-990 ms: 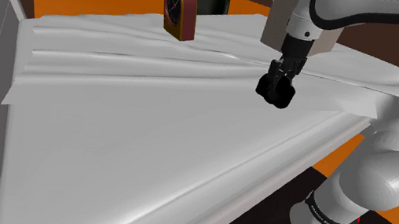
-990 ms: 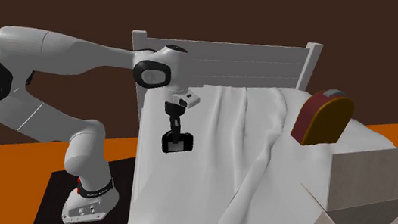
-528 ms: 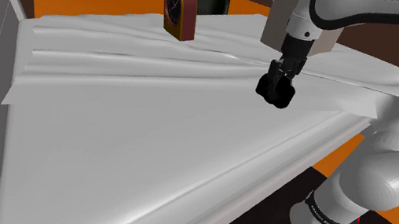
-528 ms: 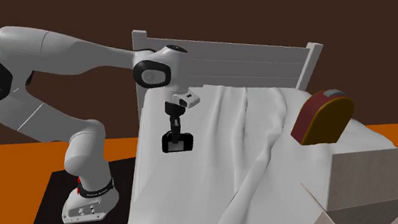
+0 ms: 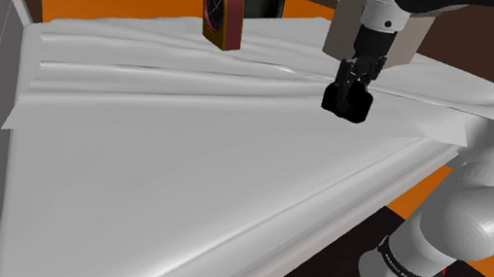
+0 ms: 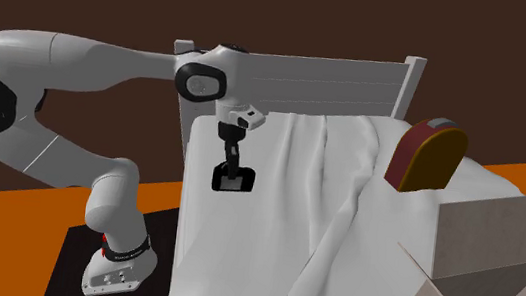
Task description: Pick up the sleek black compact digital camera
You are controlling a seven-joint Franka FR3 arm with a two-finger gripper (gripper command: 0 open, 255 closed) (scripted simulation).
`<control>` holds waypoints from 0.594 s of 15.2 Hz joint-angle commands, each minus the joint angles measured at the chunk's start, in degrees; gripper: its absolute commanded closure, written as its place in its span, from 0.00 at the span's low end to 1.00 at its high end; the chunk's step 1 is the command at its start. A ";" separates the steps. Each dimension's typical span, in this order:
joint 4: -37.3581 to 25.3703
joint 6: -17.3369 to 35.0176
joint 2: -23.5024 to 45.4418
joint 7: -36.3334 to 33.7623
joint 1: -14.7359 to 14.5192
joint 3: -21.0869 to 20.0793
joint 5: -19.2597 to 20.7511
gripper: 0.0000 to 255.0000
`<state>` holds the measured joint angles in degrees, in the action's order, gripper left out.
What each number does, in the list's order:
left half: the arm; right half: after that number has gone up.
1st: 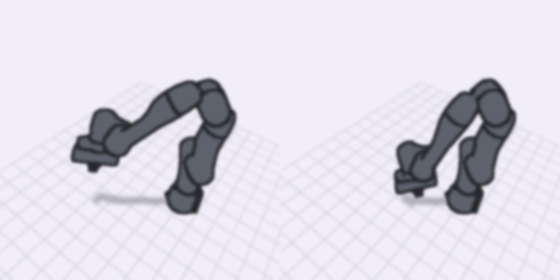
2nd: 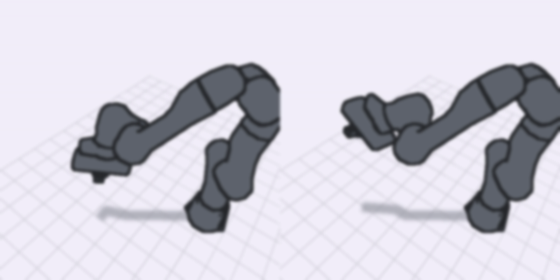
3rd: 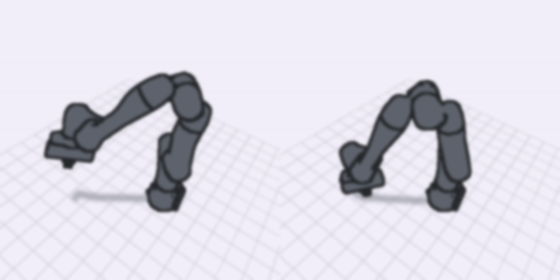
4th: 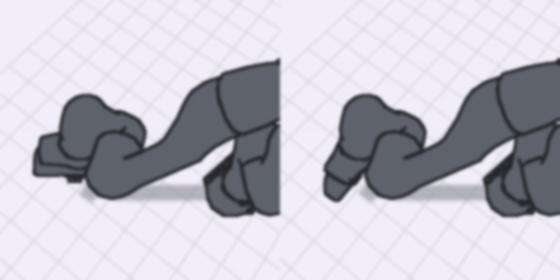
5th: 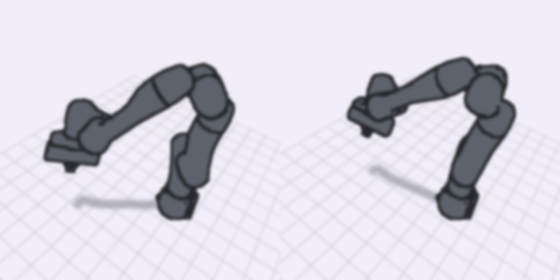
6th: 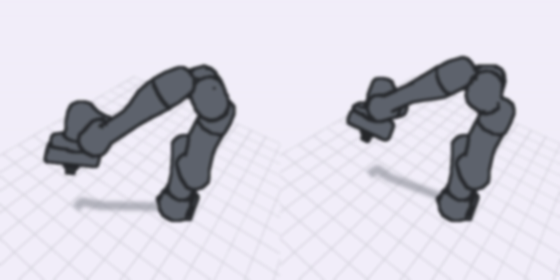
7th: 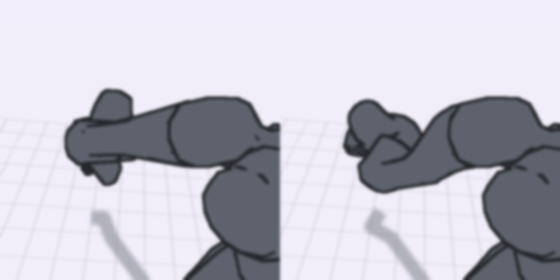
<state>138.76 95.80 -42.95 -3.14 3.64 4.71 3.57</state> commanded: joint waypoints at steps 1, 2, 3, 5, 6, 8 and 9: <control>-1.70 -1.48 0.21 0.11 0.00 0.01 -0.02 1.00; -2.56 -2.20 0.34 0.13 -0.02 -0.02 -0.05 1.00; -3.43 -2.92 0.49 0.14 -0.03 -0.06 -0.08 1.00; -5.20 -4.35 0.83 0.17 -0.07 -0.12 -0.14 1.00; -6.09 -5.06 1.01 0.19 -0.08 -0.14 -0.18 1.00; -7.14 -5.88 1.23 0.20 -0.10 -0.18 -0.21 1.00; -7.13 -5.88 1.23 0.20 -0.10 -0.18 -0.21 1.00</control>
